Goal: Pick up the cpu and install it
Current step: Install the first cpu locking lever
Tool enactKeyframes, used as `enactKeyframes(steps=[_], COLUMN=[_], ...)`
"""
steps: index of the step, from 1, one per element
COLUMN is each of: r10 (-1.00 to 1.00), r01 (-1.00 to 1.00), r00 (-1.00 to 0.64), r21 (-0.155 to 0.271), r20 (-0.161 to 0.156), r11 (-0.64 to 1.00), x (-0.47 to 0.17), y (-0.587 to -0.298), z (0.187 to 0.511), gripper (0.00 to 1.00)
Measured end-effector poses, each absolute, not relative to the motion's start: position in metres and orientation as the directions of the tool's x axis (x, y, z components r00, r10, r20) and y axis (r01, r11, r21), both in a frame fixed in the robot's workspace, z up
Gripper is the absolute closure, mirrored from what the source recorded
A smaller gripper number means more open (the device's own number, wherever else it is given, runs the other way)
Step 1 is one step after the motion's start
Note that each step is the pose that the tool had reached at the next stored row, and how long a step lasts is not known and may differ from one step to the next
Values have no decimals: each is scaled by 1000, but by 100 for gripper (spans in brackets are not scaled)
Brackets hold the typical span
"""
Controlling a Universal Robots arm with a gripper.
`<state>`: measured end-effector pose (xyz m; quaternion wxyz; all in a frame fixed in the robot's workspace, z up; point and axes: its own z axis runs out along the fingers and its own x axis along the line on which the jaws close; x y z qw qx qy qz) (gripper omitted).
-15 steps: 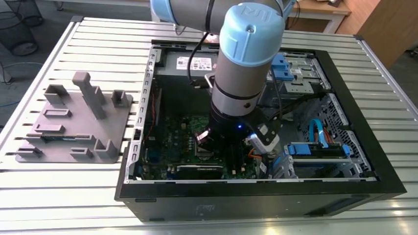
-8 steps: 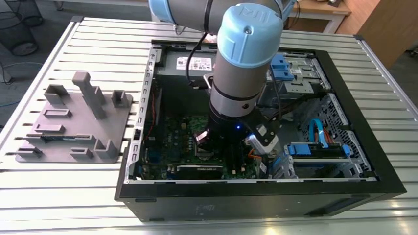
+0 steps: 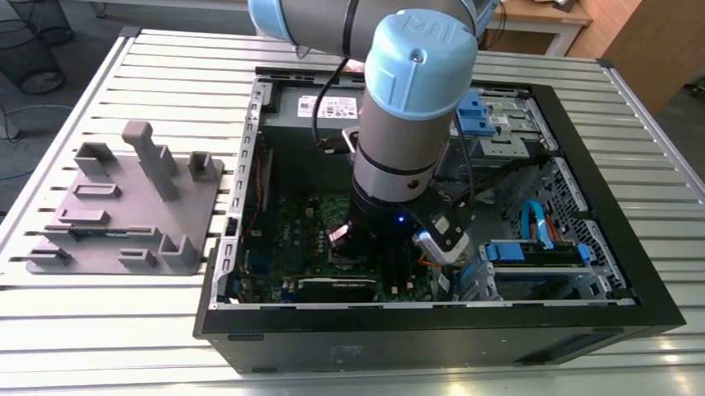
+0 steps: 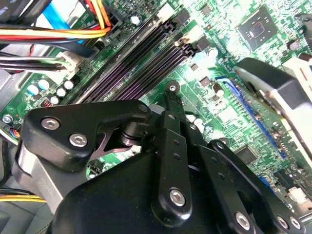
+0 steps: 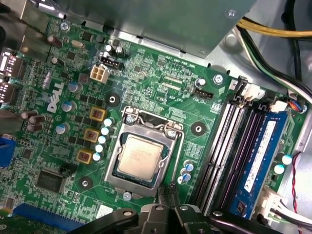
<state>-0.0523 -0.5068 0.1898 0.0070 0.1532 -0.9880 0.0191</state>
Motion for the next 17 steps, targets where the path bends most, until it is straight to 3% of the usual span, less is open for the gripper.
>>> enactKeyframes(steps=[17], r10=[-303], r01=[-303], r00=[-953], r21=[-12], r20=[12], r11=[953], x=[-52], y=[-510], z=[188], gripper=[89])
